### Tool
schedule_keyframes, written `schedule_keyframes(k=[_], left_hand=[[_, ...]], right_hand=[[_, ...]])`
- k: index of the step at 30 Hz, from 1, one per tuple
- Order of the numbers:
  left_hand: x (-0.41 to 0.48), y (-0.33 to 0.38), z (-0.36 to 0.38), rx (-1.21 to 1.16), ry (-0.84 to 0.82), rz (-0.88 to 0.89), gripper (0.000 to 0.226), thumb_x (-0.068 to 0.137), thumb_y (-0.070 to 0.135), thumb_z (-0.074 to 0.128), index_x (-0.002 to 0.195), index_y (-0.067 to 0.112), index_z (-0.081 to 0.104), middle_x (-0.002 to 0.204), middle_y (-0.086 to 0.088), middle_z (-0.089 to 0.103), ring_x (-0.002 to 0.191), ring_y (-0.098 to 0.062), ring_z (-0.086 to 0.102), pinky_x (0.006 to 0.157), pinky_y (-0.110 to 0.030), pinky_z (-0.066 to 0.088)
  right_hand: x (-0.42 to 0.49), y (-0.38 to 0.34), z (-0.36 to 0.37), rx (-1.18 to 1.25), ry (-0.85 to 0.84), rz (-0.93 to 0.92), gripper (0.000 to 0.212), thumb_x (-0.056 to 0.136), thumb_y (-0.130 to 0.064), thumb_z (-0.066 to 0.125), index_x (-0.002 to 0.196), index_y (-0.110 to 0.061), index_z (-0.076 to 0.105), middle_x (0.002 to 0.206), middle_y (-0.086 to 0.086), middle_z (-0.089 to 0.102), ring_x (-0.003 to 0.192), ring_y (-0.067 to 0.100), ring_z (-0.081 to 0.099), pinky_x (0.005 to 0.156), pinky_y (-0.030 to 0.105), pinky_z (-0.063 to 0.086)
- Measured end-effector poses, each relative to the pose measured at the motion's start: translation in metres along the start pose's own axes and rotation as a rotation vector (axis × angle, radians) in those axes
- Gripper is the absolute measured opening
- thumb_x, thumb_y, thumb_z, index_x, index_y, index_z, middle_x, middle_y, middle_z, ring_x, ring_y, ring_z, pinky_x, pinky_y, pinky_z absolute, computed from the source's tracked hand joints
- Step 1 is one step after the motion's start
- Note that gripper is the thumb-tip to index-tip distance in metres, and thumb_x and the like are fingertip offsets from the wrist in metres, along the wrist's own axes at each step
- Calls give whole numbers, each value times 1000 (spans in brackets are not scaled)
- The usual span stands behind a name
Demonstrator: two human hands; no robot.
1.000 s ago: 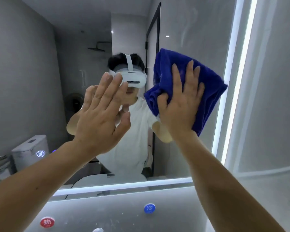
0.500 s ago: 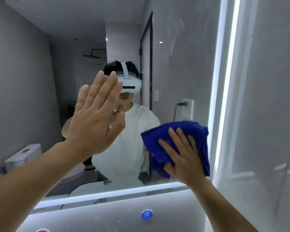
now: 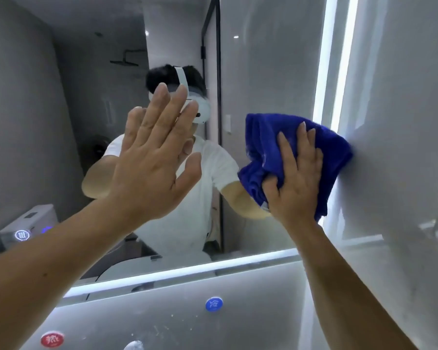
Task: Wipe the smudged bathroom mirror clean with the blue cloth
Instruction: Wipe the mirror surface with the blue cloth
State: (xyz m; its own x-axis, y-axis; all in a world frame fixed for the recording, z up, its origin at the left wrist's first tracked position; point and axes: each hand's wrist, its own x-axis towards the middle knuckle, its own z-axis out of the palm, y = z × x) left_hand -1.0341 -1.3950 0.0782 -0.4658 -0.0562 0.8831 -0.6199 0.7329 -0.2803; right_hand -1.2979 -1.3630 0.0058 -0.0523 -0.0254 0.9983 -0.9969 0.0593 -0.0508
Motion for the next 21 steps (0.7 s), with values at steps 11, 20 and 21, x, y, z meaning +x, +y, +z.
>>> schedule_keyframes(k=[11, 20, 21], left_hand=[[-5, 8, 3, 4, -45, 9, 63, 100, 42, 20, 156, 12, 17, 164, -7, 8, 152, -24, -1, 121, -54, 4], [-1, 3, -13, 22, 10, 58, 63, 100, 40, 25, 155, 10, 16, 163, -12, 12, 151, -32, 4, 118, -59, 10], [-1, 2, -14, 21, 18, 65, 63, 100, 39, 26, 155, 9, 17, 163, -13, 13, 151, -33, 5, 118, -60, 10]], right_hand=[[-182, 23, -19, -41, -323, -23, 49, 97, -48, 32, 136, -21, 44, 152, 13, 28, 138, 39, 28, 120, 44, 8], [-32, 18, -12, 43, -35, -6, 50, 96, -35, 36, 141, -15, 45, 154, 17, 33, 146, 34, 21, 119, 48, 12], [-35, 17, -11, 34, -24, -6, 50, 96, -34, 37, 142, -15, 44, 154, 16, 33, 146, 35, 22, 119, 50, 13]])
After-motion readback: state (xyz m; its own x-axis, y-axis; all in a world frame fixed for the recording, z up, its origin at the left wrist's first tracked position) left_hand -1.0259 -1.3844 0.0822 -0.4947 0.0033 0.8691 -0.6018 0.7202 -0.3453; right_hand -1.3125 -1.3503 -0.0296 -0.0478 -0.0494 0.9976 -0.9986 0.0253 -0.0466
